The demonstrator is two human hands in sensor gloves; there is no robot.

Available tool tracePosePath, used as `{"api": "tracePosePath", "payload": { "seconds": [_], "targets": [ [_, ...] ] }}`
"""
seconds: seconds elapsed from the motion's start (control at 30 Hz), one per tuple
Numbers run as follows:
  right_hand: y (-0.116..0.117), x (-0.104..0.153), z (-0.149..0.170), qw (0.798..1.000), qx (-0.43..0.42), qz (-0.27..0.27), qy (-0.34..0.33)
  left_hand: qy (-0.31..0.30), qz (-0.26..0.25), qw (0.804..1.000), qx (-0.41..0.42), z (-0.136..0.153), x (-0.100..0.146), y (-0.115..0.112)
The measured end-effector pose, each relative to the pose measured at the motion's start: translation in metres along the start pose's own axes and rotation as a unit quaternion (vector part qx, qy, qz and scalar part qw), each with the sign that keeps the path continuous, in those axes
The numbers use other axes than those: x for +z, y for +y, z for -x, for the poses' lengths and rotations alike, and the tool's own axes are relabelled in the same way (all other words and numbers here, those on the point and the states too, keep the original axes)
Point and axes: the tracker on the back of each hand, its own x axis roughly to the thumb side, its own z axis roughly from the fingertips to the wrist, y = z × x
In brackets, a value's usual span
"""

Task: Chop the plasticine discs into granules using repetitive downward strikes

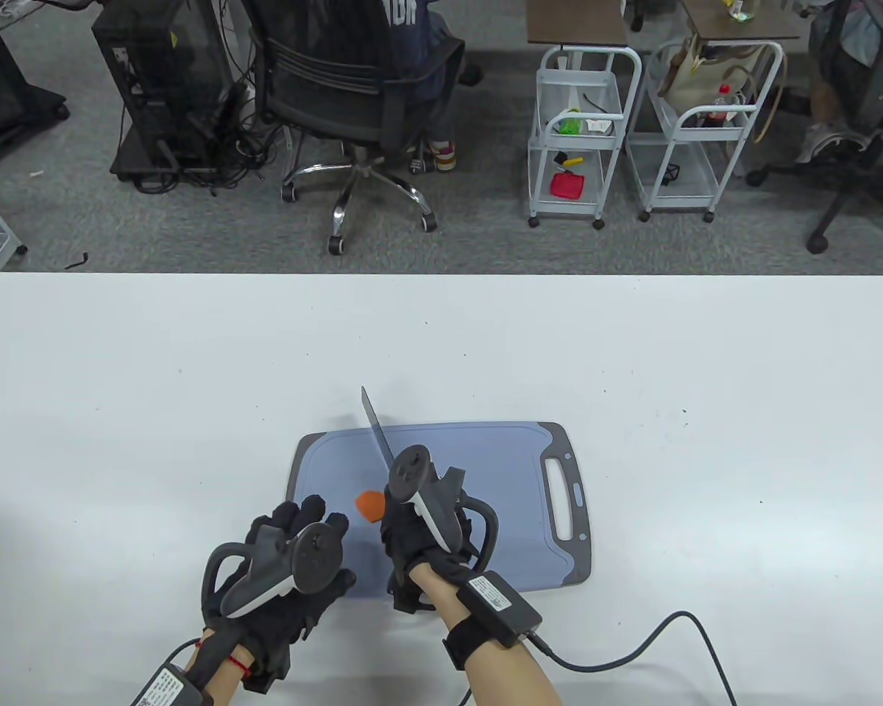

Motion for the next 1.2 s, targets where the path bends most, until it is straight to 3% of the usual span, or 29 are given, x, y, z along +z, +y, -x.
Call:
{"api": "tracePosePath", "payload": {
  "seconds": [0.07,0.2,0.4,0.47,0.53,0.77,0.83,0.97,1.1,1.2],
  "targets": [
    [-0.003,-0.003,0.001,1.000,-0.013,-0.025,0.008,0.000,0.004,1.000,-0.003,0.000,0.001,-0.001],
    [-0.015,0.006,0.003,1.000,-0.011,0.000,-0.022,-0.001,0.009,1.000,-0.001,0.000,-0.001,-0.002],
    [-0.009,0.003,-0.004,0.998,0.023,-0.057,-0.009,-0.011,0.009,1.000,-0.006,-0.003,-0.001,-0.004],
    [-0.002,0.000,-0.007,0.998,0.038,-0.046,-0.005,-0.011,0.007,1.000,-0.007,-0.005,-0.001,-0.004],
    [0.007,-0.002,-0.011,0.999,0.031,0.007,-0.018,-0.009,0.005,1.000,-0.009,-0.004,-0.001,-0.003],
    [-0.003,-0.005,-0.011,0.999,0.024,-0.034,-0.011,-0.006,0.006,1.000,0.002,0.000,0.000,-0.003],
    [-0.009,-0.001,-0.011,1.000,0.014,-0.021,-0.018,-0.005,0.007,1.000,0.001,0.000,-0.001,-0.003],
    [0.001,-0.002,-0.013,0.997,0.052,-0.048,-0.008,-0.004,0.008,1.000,-0.003,-0.001,-0.001,-0.003],
    [0.011,-0.011,-0.011,0.999,0.034,0.009,-0.024,-0.001,0.009,1.000,-0.004,0.000,-0.001,-0.002],
    [0.010,-0.016,-0.014,1.000,0.019,-0.016,-0.002,0.002,0.007,1.000,0.010,0.003,0.000,-0.001]
  ]
}}
